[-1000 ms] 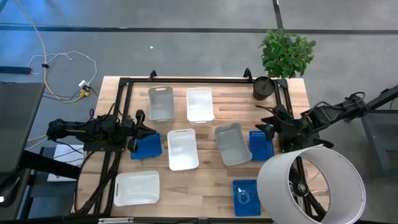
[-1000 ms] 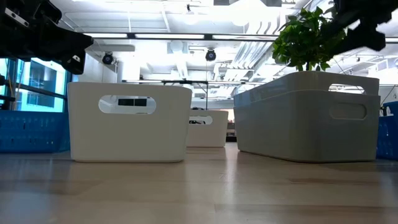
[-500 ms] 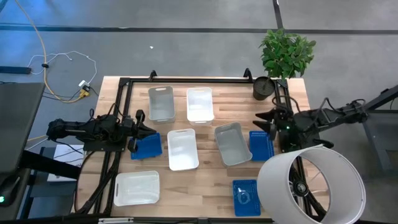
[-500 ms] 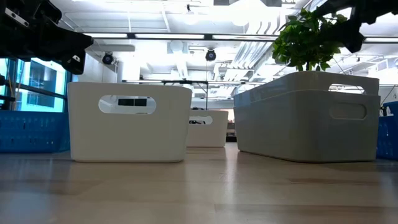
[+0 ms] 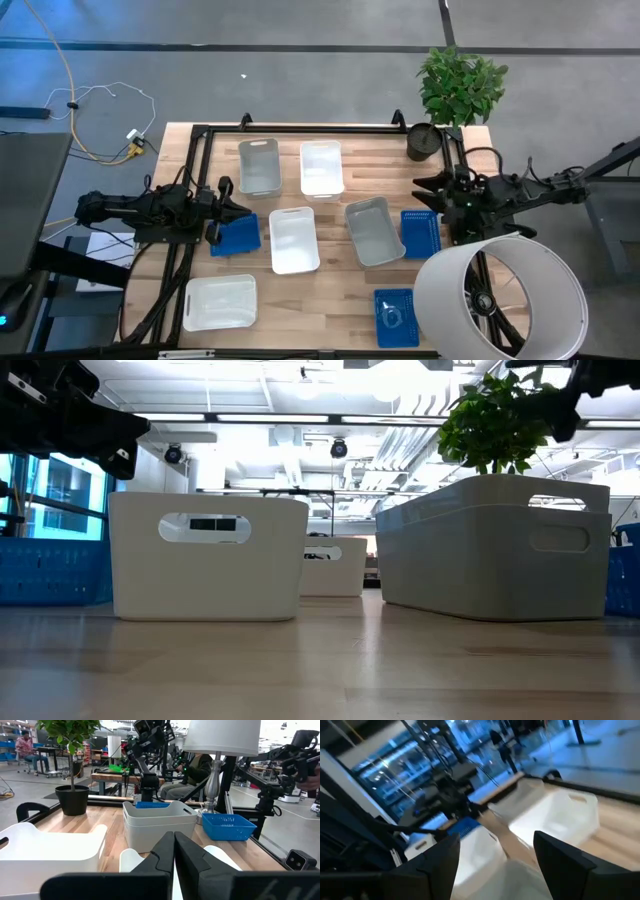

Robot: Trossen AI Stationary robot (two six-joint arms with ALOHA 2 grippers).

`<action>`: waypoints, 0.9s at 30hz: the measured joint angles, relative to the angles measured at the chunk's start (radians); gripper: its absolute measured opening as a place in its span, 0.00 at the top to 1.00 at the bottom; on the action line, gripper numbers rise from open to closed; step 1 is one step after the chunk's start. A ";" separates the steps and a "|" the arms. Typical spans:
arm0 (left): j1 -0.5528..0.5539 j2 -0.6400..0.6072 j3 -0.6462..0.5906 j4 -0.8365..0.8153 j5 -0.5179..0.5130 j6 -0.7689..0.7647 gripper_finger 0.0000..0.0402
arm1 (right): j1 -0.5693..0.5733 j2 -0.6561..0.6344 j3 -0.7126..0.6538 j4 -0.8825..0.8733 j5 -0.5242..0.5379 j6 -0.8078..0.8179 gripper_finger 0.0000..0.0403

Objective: Stack baskets by color
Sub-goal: Stack the gray bin on top of the other bottom gray bins

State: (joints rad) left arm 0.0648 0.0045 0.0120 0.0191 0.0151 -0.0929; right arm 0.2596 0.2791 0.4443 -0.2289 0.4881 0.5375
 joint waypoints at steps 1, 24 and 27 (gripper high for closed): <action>0.000 0.000 0.000 0.000 0.000 0.000 1.00 | 0.000 0.001 -0.002 0.011 0.003 -0.017 0.40; -0.001 0.000 0.000 0.149 -0.019 -0.279 1.00 | 0.000 0.010 -0.002 0.017 -0.107 -0.071 0.40; -0.001 0.000 0.000 0.210 -0.029 -0.346 1.00 | 0.000 0.008 -0.002 0.017 -0.109 -0.058 0.40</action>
State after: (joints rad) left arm 0.0635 0.0045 0.0120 0.2294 -0.0144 -0.4386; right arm 0.2596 0.2871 0.4423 -0.2123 0.3790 0.4799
